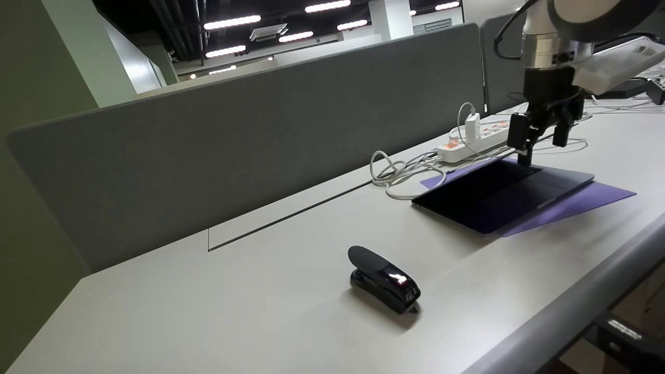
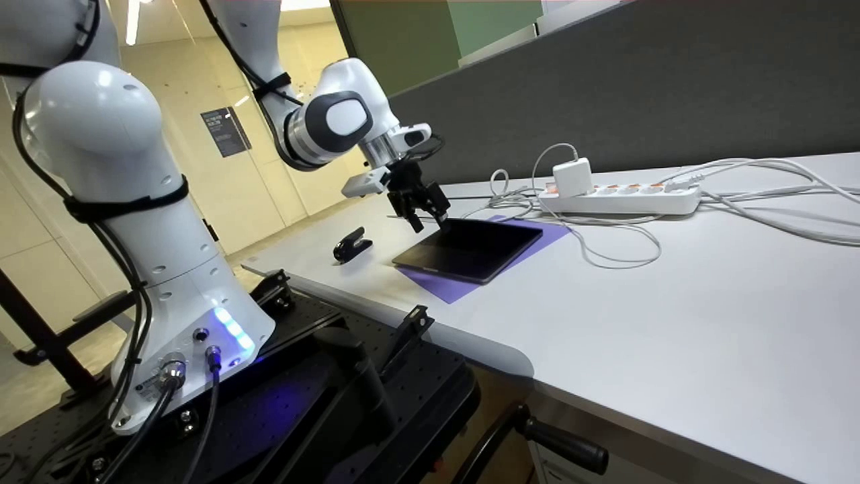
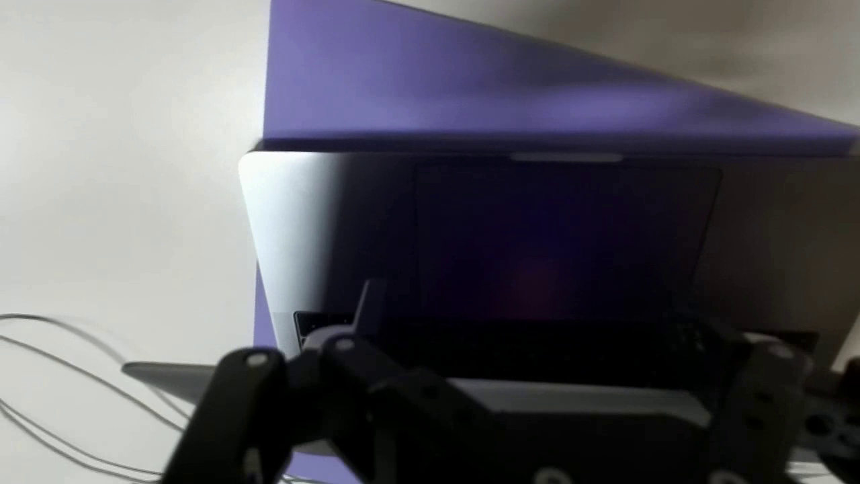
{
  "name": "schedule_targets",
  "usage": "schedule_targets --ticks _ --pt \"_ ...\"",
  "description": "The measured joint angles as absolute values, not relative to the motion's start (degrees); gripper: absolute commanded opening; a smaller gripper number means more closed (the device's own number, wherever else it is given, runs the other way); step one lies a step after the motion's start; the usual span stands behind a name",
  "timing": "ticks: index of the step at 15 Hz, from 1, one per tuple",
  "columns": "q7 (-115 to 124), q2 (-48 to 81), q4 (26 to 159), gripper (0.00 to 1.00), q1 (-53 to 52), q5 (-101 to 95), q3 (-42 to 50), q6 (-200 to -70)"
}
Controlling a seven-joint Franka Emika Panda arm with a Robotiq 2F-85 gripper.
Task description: Open the laptop.
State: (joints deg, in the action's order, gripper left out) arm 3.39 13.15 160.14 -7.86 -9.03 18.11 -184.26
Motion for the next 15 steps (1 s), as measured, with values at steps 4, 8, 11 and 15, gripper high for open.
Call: schedule_targets --ticks 4,8,11,15 --pt "3.16 15.18 160.3 1.0 -11.61 0.64 18.26 -189.58" --pt "2.25 16.02 160.34 1.0 -14.13 8.45 17.43 -193.15" --pt "1.89 16.05 160.31 1.0 -16.37 12.41 17.84 -194.85" --pt "-0.48 16.01 160.18 1.0 -19.39 17.54 18.95 -196.04"
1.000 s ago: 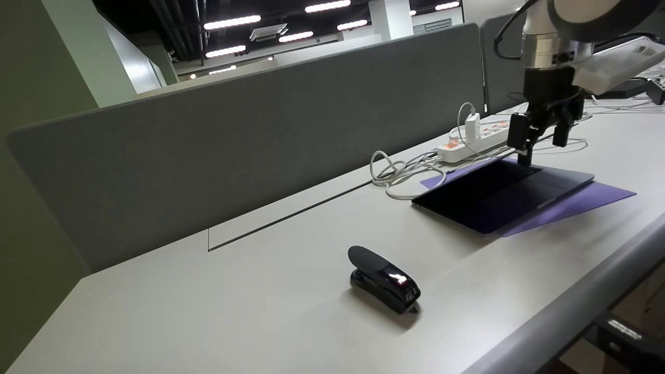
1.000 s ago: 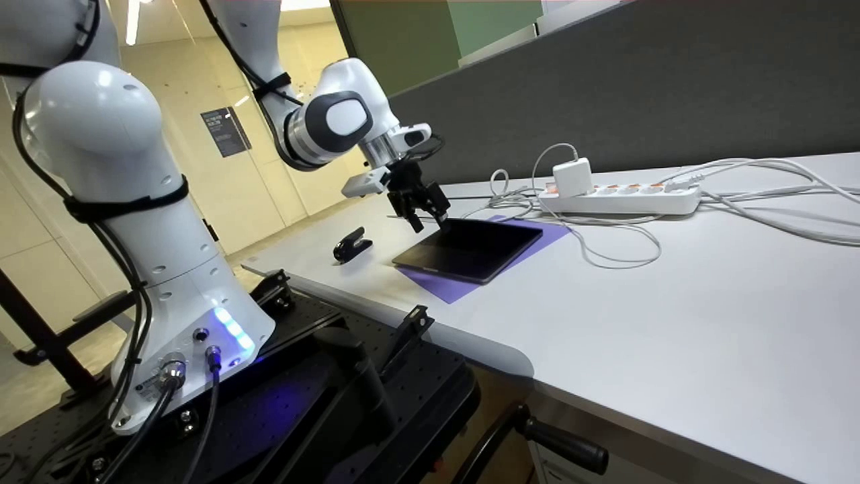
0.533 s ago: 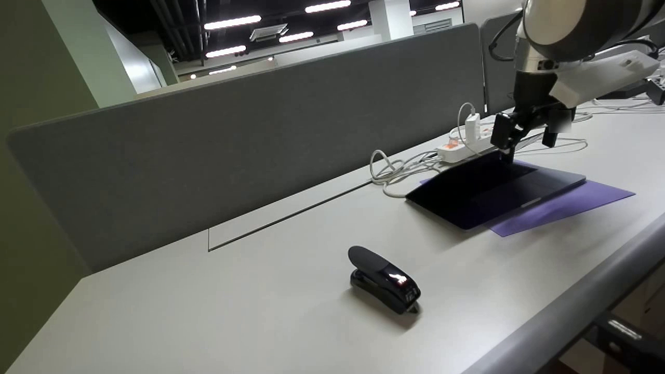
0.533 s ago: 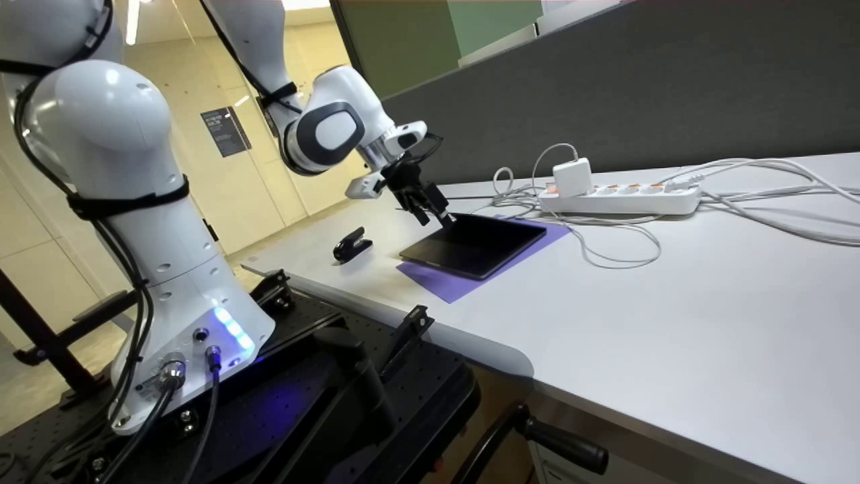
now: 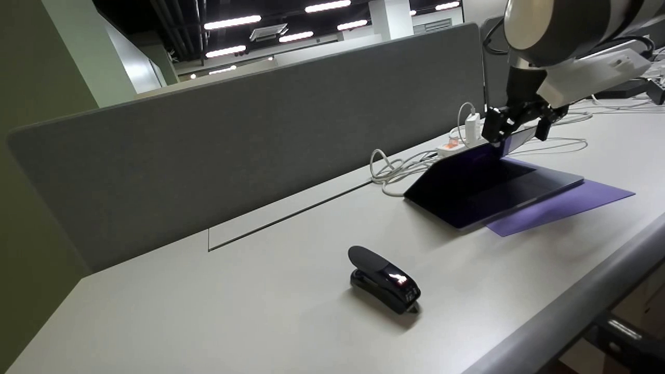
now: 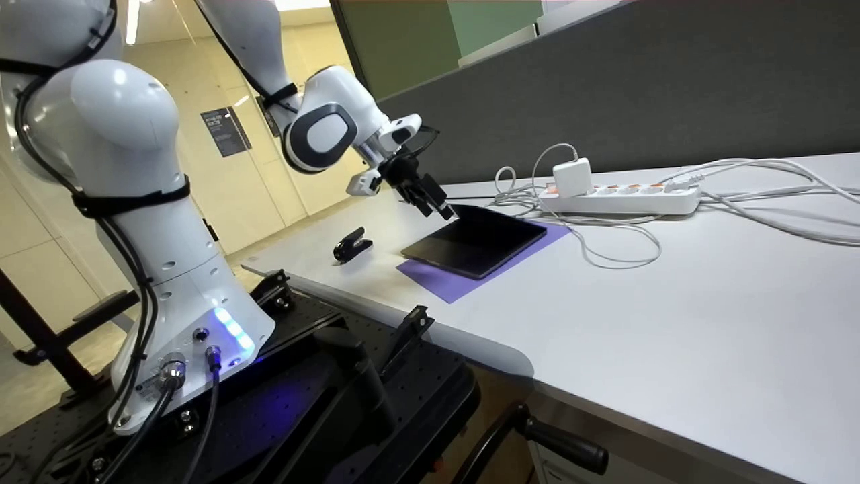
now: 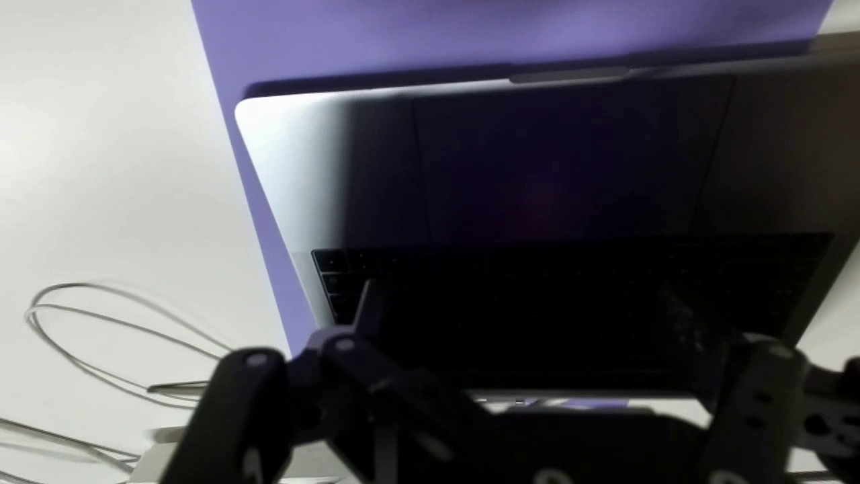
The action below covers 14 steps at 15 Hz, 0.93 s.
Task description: Open the laptop.
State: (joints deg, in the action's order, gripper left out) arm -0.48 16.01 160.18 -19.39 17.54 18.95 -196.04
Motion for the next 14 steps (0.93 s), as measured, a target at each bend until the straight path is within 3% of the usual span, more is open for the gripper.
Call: schedule_targets --ticks 7,14 --pt "-5.97 14.41 159.82 1.0 -23.14 22.76 22.66 -195.19" --pt "-12.98 10.65 159.2 1.0 -27.2 22.92 29.88 -186.43"
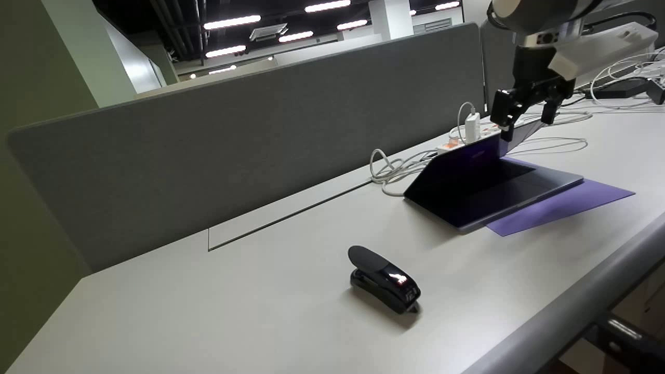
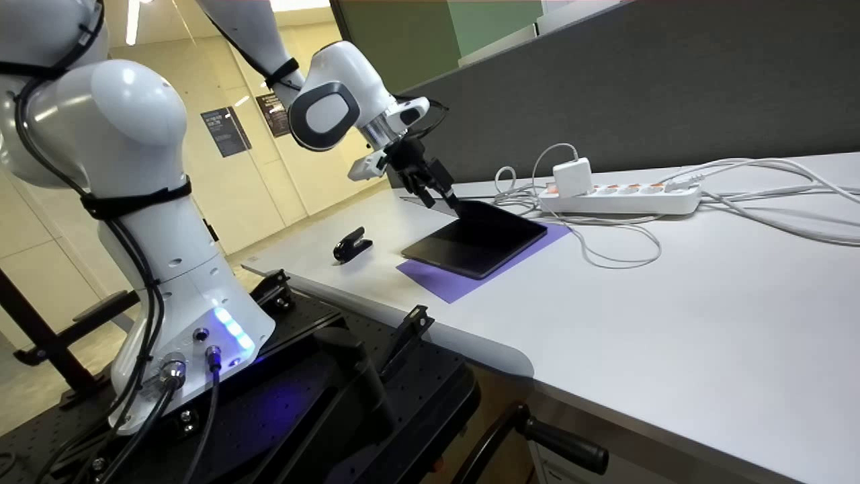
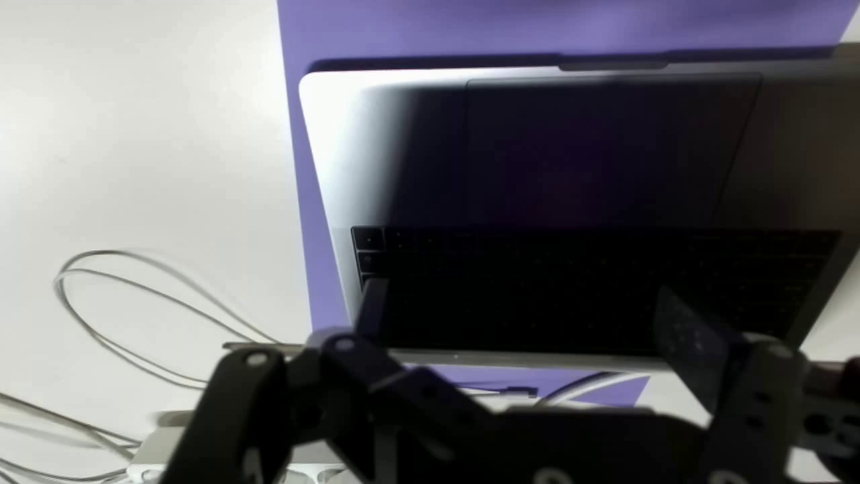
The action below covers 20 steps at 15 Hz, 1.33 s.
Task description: Open the laptop.
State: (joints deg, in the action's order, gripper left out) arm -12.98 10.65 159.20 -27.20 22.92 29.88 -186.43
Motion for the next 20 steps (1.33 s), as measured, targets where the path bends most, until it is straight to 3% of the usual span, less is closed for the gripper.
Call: schedule_targets --ticks 5,20 --pt "-15.76 9.56 158.51 1.0 -29.75 22.2 33.51 -180.54" --pt "-15.82 11.85 157.26 1.0 -29.19 22.4 32.18 -183.24"
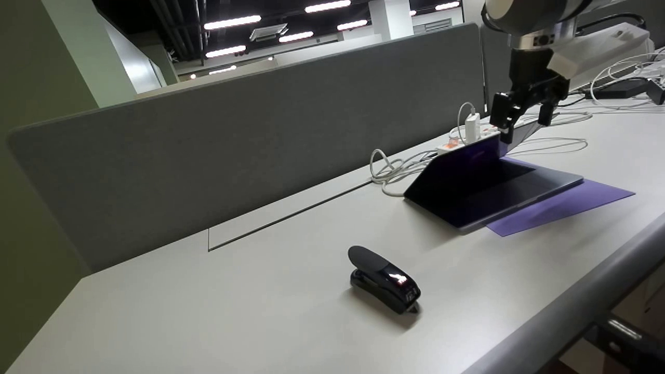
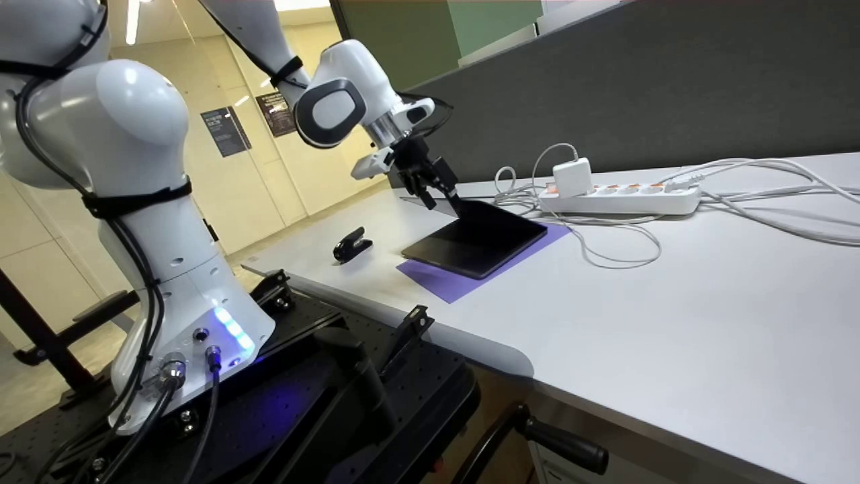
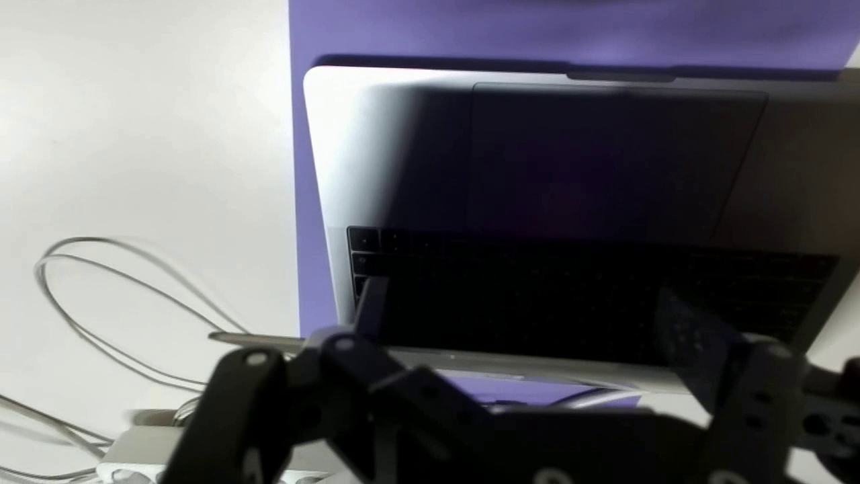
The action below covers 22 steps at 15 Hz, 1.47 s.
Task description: Open the laptop.
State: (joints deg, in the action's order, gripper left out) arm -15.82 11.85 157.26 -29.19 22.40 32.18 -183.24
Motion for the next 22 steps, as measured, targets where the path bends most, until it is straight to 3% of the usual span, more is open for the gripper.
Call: schedule_targets --ticks 22 --pt "-16.08 12.74 151.43 1.0 -20.82 22.39 24.81 -181.5"
